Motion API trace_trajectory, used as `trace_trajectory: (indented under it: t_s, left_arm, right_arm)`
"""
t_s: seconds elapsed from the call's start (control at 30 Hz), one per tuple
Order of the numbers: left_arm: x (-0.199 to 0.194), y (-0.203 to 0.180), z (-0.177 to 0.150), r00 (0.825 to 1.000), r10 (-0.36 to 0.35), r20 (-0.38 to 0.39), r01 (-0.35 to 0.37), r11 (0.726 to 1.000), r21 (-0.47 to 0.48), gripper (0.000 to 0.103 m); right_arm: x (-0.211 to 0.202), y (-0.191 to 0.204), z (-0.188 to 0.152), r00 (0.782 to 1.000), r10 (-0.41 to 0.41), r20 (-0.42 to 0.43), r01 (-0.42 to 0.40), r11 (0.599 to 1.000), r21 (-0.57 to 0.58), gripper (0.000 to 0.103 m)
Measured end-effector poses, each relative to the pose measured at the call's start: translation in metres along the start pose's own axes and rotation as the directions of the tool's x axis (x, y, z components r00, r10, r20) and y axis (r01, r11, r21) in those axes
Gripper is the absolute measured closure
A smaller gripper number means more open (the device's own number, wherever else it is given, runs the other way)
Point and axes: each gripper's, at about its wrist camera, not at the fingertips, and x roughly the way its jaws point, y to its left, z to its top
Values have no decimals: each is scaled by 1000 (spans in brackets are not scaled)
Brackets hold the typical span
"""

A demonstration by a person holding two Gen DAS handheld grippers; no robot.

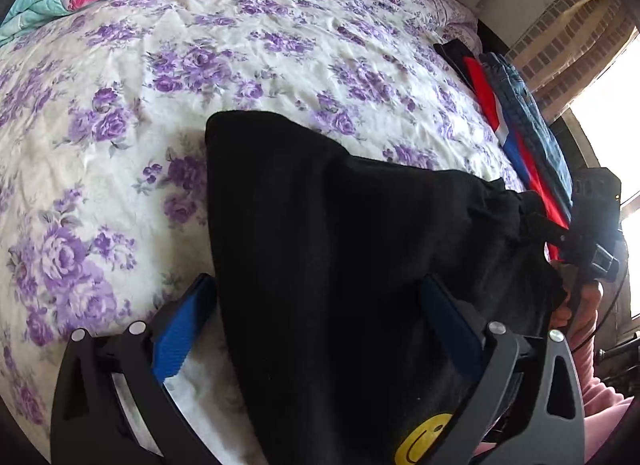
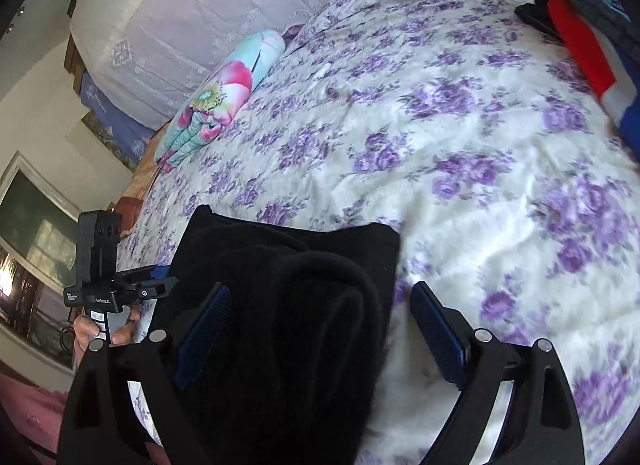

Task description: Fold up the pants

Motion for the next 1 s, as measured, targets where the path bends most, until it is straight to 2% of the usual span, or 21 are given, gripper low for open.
trace_trajectory:
  t_s: [0.03, 0.13, 0.3, 0.37, 0.5, 0.53, 0.57, 0.6, 0.67, 0.77, 0.87, 1.0]
  left_arm:
    - [0, 1, 2, 1000, -2, -1, 2, 1000, -7, 4]
    - [4, 2, 11, 1000, -8, -2, 8, 1000, -21, 4]
    - [8, 7, 22, 999, -44, 5, 44, 998, -46, 4]
    - [10, 5, 25, 999, -35, 15, 36, 998, -47, 4]
    - [12, -4, 23, 999, 20, 39, -20, 1000, -6, 4]
    - [12, -7, 22, 998, 34, 51, -34, 999, 8, 10]
    - [11, -7, 22, 997, 39, 59, -40, 999, 13, 23]
    - [9, -6, 21, 997, 47, 66, -48, 999, 14, 29]
    - [5, -4, 21, 995, 51, 80, -52, 999, 4, 54]
    - [0, 5, 20, 994, 46, 95, -43, 999, -33, 77]
    - [-5, 6, 18, 992, 47, 115, -43, 998, -42, 84]
    - [-12, -8, 14, 982, 99, 161, -102, 995, 10, 87]
  right_arm:
    - [5, 2, 1, 1000, 11, -14, -11, 1000, -7, 24]
    - [8, 0, 3, 999, 32, -33, -32, 999, -6, 32]
    - [6, -19, 3, 995, 97, -37, -94, 993, 75, 35]
    - [10, -15, 3, 996, 79, -44, -77, 995, 61, 36]
    - [14, -6, 3, 998, 39, -57, -38, 999, 20, 49]
    - [15, -5, 3, 998, 37, -58, -36, 999, 18, 53]
    - [14, -5, 3, 998, 34, -57, -33, 999, 16, 55]
    - [14, -4, 3, 998, 29, -54, -29, 999, 15, 59]
    - [13, 1, 2, 999, 7, -44, -7, 1000, 1, 62]
    - [10, 14, 2, 999, -48, -18, 47, 997, -56, 65]
    - [5, 26, 2, 995, -95, 9, 95, 990, -108, 67]
    - [-3, 41, 0, 987, -151, 48, 157, 971, -181, 68]
